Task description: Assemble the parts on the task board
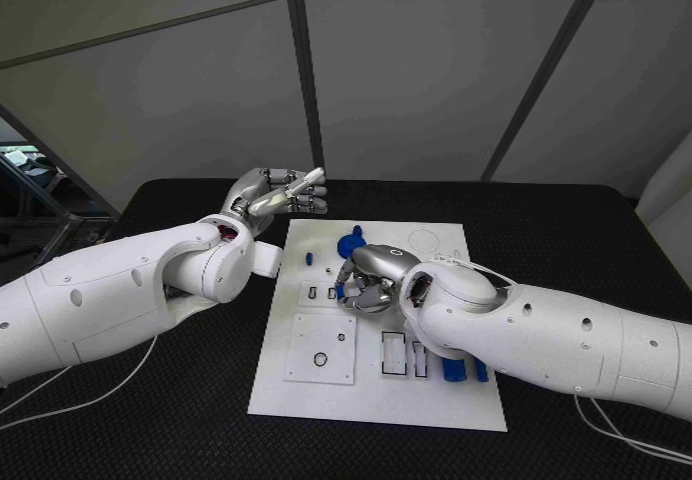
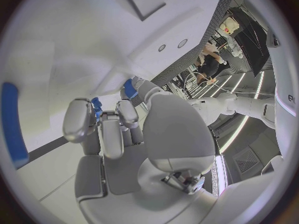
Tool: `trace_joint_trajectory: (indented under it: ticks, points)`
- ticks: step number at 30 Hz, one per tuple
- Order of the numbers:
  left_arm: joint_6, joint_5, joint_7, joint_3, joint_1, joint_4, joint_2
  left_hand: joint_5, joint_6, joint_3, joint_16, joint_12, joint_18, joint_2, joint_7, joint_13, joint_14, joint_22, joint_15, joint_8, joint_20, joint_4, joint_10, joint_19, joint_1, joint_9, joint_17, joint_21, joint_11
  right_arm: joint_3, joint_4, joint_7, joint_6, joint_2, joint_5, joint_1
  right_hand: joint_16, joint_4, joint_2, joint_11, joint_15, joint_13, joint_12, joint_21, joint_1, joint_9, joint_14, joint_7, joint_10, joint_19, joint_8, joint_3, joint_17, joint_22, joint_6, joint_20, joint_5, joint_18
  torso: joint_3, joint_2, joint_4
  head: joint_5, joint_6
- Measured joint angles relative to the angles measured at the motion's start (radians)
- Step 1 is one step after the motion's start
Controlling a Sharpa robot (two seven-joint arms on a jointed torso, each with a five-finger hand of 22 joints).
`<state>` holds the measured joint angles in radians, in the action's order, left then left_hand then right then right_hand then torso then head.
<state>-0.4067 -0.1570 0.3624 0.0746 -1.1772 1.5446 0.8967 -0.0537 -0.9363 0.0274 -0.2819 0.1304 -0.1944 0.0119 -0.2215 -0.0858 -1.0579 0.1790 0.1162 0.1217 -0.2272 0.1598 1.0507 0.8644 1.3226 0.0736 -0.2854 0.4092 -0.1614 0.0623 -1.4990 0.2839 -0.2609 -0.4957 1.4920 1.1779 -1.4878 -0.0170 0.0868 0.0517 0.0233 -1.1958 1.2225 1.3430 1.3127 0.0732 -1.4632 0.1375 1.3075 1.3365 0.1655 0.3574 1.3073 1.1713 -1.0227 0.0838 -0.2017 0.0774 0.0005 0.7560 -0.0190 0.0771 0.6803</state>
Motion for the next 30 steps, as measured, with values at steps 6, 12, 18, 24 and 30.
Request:
trace_joint_trajectory:
  ticks: [6, 12, 18, 24, 30]
  points:
    - [0.0, 0.0, 0.0, 0.0, 0.0, 0.0, -0.001, 0.0, 0.0, 0.0, 0.0, 0.0, 0.0, 0.0, 0.0, 0.0, 0.0, 0.0, 0.0, 0.0, 0.0, 0.0, 0.0, 0.0, 0.0, 0.0, 0.0, 0.0, 0.0, 0.0, 0.0, 0.004, 0.0, 0.001, 0.004, 0.0, 0.0, -0.004, 0.001, 0.003, 0.0, 0.003, -0.003, 0.0, -0.01, 0.001, 0.0, 0.003, -0.002, -0.002, 0.0, -0.004, 0.0, -0.002, 0.004, 0.002, -0.001, 0.0, -0.0003, 0.0, 0.0, -0.001, 0.0]
    - [0.001, 0.0, 0.0, 0.0, 0.0, 0.0, -0.001, 0.0, 0.0, 0.0, 0.0, 0.0, 0.0, 0.0, 0.0, 0.0, 0.0, 0.0, 0.0, 0.0, 0.0, 0.0, 0.0, 0.0, 0.0, 0.0, -0.001, 0.0, 0.0, 0.0, 0.002, 0.01, -0.002, 0.001, 0.007, 0.0, 0.0, -0.013, 0.017, 0.009, -0.004, 0.015, -0.016, -0.005, -0.028, -0.002, -0.004, 0.012, -0.016, -0.006, -0.014, -0.013, 0.0, -0.008, 0.028, 0.006, -0.002, 0.0, -0.0004, 0.0, 0.0, -0.003, 0.002]
    - [0.002, 0.0, 0.0, 0.0, 0.0, 0.0, 0.0, 0.0, 0.0, 0.003, 0.0, 0.0, 0.0, 0.0, 0.0, -0.001, 0.0, -0.001, 0.0, 0.0, 0.0, -0.003, 0.0, 0.0, 0.0, 0.0, -0.001, 0.0, 0.0, 0.0, 0.004, 0.012, -0.007, 0.002, 0.009, 0.0, 0.0, -0.022, 0.023, 0.014, -0.006, 0.024, -0.024, -0.01, -0.042, -0.005, -0.001, 0.016, -0.022, -0.007, -0.021, -0.022, 0.0, -0.012, 0.052, 0.007, -0.011, 0.0, -0.0005, 0.0, 0.0, -0.004, 0.0]
    - [0.002, 0.0, -0.001, 0.0, 0.0, 0.0, 0.0, 0.0, 0.0, 0.003, 0.0, 0.0, 0.0, 0.0, 0.0, -0.001, 0.0, -0.001, 0.0, 0.0, 0.0, -0.003, 0.0, 0.0, 0.0, 0.0, -0.001, 0.0, 0.0, 0.001, 0.006, 0.014, -0.01, 0.003, 0.01, -0.001, 0.0, -0.024, 0.026, 0.016, -0.011, 0.039, -0.04, -0.01, -0.044, -0.008, -0.003, 0.019, -0.041, -0.011, -0.023, -0.027, 0.0, -0.014, 0.066, 0.011, -0.011, 0.0, -0.0004, -0.001, 0.0001, -0.002, 0.001]
    - [0.003, 0.0, -0.001, 0.0, 0.0, 0.0, 0.0, 0.0, 0.0, 0.003, 0.0, 0.0, 0.0, 0.0, 0.0, -0.001, 0.0, -0.001, 0.0, 0.0, 0.0, -0.003, 0.0, 0.0, 0.0, 0.0, -0.001, 0.0, 0.0, 0.002, 0.006, 0.015, -0.015, 0.003, 0.011, -0.002, 0.0, -0.034, 0.039, 0.027, -0.017, 0.076, -0.074, -0.015, -0.057, -0.008, -0.002, 0.028, -0.074, -0.015, -0.039, -0.054, 0.0, -0.022, 0.11, 0.015, -0.011, 0.0, -0.0004, -0.001, 0.0001, -0.002, 0.0]
